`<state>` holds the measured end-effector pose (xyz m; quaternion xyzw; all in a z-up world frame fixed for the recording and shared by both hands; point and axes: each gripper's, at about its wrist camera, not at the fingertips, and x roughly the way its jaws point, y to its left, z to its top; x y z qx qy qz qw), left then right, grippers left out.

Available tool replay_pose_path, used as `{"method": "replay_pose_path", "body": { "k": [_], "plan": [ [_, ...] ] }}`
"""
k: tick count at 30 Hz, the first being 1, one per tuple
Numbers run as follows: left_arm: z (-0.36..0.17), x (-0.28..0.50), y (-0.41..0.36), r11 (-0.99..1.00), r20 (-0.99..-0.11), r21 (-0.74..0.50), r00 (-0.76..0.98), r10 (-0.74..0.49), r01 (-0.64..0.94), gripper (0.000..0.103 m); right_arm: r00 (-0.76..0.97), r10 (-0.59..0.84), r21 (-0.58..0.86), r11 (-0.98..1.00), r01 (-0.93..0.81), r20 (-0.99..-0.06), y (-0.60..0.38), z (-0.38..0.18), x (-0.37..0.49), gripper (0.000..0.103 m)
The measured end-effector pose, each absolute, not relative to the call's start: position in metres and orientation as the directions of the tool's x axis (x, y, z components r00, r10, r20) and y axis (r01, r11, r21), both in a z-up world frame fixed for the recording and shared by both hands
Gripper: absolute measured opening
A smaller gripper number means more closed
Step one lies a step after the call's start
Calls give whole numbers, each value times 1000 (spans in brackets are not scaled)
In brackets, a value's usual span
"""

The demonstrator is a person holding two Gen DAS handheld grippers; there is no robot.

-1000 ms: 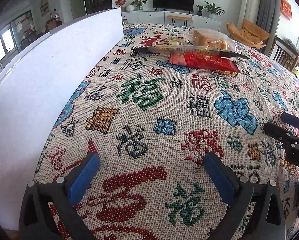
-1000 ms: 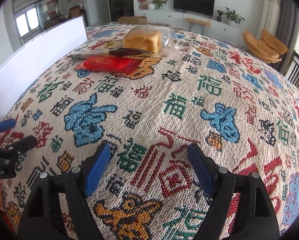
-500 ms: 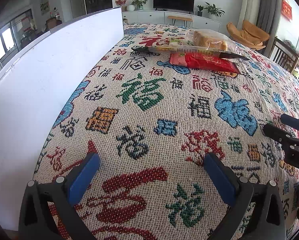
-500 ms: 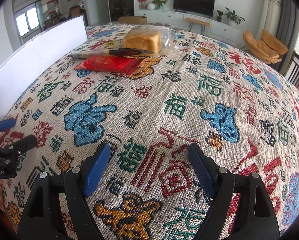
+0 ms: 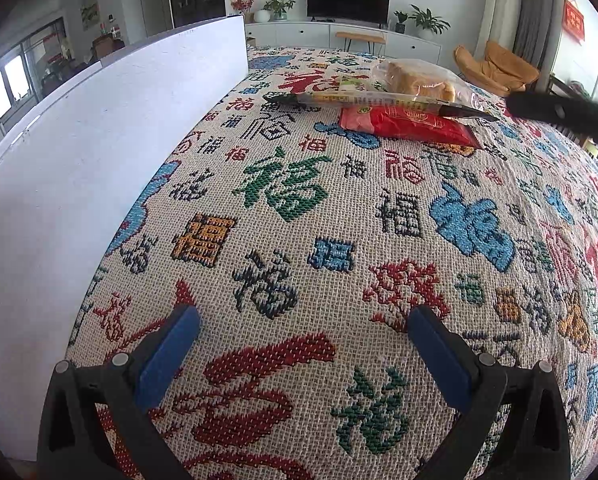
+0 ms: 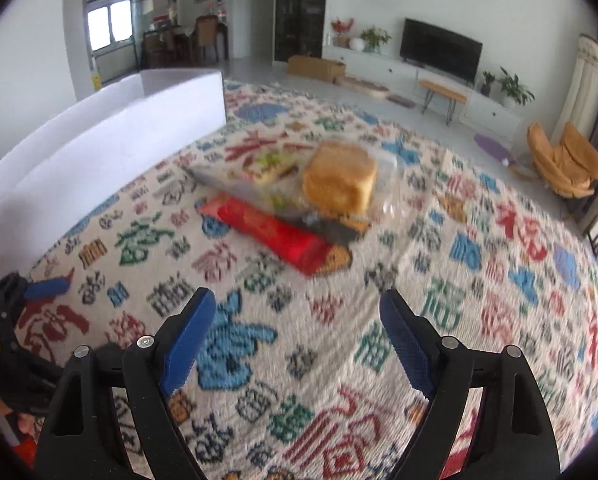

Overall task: Organize snacks
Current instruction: 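Grasp the black-and-clear stick snack with the right tool, pushing the red pack aside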

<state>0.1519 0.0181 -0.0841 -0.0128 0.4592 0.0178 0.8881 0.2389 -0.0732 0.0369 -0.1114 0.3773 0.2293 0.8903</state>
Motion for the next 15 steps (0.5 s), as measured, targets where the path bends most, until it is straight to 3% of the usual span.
{"method": "replay_pose_path", "body": {
  "k": [4, 10, 12, 14, 15],
  "plan": [
    [-84, 152, 18, 999, -816, -7, 578, 19, -42, 103, 521, 342, 7, 841, -542, -782, -43, 46, 309, 87],
    [-84, 152, 18, 999, -816, -6, 578, 20, -44, 103, 323, 308, 126, 868, -481, -895, -31, -9, 354, 85],
    [-84, 152, 18, 999, -816, -6, 578, 21, -44, 103, 187, 410, 277, 827, -490, -892, -30, -20, 344, 81],
    [-84, 152, 18, 999, -816, -6, 578, 21, -45, 103, -75, 567, 519, 684, -513, -821, -22, -24, 321, 72],
    [-84, 153, 18, 999, -816, -6, 578, 21, -46, 103, -135, 578, 545, 629, -554, -805, -17, -18, 305, 69]
  ]
}}
